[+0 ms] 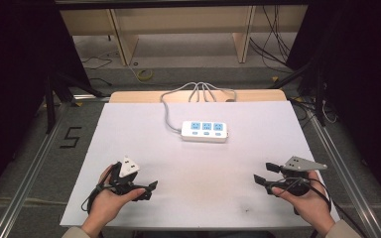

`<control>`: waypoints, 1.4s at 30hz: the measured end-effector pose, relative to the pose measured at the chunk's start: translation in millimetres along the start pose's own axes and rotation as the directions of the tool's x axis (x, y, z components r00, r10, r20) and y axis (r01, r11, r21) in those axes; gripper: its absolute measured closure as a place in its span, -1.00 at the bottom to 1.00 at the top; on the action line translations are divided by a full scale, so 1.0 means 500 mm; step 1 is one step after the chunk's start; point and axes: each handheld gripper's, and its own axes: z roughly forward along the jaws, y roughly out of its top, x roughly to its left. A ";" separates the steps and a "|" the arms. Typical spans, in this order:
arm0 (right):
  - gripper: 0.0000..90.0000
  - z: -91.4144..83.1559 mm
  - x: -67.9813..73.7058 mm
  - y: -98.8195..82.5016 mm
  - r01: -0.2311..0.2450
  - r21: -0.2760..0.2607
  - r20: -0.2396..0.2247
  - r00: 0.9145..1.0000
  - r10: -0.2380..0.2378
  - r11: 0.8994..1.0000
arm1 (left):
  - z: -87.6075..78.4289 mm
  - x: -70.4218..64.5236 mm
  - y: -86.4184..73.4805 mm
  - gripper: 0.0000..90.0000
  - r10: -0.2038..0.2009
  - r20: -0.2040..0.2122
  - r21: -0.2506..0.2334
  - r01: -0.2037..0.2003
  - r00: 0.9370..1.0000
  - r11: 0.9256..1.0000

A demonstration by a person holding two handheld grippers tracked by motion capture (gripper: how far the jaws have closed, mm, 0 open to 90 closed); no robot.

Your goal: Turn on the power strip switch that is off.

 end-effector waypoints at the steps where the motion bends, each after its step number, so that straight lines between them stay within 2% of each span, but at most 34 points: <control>1: -0.28 0.000 0.000 0.000 0.000 0.001 0.000 1.000 0.000 1.000 | 0.000 0.001 0.000 -0.87 0.000 -0.001 0.002 0.000 1.000 1.000; 10: -0.22 0.000 0.002 0.004 0.008 -0.008 0.001 1.000 -0.008 1.000 | -0.003 -0.001 0.000 -0.86 0.006 -0.006 0.002 -0.006 1.000 1.000; 27: 0.24 0.026 0.005 0.032 0.039 -0.009 0.025 0.999 -0.039 0.999 | 0.000 -0.004 0.000 -0.85 0.008 -0.007 0.002 -0.008 1.000 1.000; 35: 0.36 0.035 0.008 0.038 0.053 -0.013 0.029 0.998 -0.052 0.999 | 0.000 -0.005 0.001 -0.85 0.013 -0.006 0.005 -0.013 1.000 1.000; 42: 0.69 0.041 0.010 0.049 0.060 -0.038 0.045 0.997 -0.058 0.997 | 0.000 -0.005 0.001 -0.85 0.014 -0.007 0.006 -0.014 1.000 1.000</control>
